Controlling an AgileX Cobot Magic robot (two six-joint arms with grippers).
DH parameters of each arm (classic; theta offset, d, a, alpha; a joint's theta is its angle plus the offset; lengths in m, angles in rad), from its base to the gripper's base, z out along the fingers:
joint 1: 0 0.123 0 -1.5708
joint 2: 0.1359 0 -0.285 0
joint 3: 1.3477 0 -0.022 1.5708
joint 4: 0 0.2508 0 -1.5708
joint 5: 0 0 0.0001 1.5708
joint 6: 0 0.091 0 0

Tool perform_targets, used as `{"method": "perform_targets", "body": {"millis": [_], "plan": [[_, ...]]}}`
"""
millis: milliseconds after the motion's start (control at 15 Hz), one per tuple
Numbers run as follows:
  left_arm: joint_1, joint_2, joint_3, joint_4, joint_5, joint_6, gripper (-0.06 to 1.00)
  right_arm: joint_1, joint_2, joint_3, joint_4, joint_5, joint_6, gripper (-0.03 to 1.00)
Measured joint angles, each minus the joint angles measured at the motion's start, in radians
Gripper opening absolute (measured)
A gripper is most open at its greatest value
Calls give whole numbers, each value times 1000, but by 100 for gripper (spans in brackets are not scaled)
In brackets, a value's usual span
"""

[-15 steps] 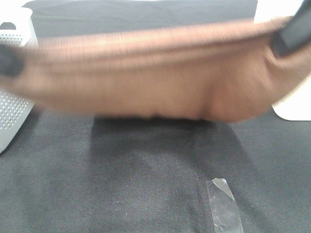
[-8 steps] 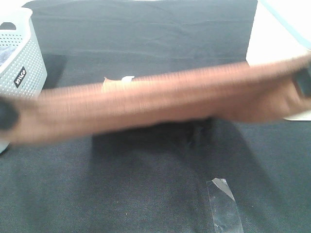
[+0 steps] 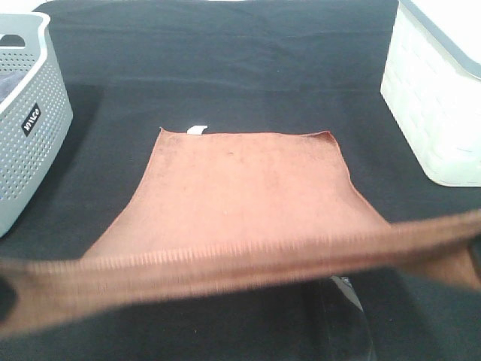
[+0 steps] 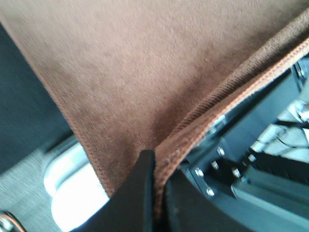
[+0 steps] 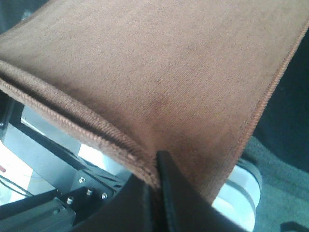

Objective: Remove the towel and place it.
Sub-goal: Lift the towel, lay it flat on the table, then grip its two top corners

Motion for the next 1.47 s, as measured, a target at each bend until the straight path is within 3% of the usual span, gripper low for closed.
{"method": "perform_targets", "body": {"millis": [467,800,1467], "plan": [[3,0,137,-51,-1,23,0,0,7,169,29,-2,0,1],[3,9,140,-59,0,23,0,-2,88,176,15,-4,-10,1],[7,254,140,-87,-4,42,0,-2,346,176,-28,-29,-83,1]]}}
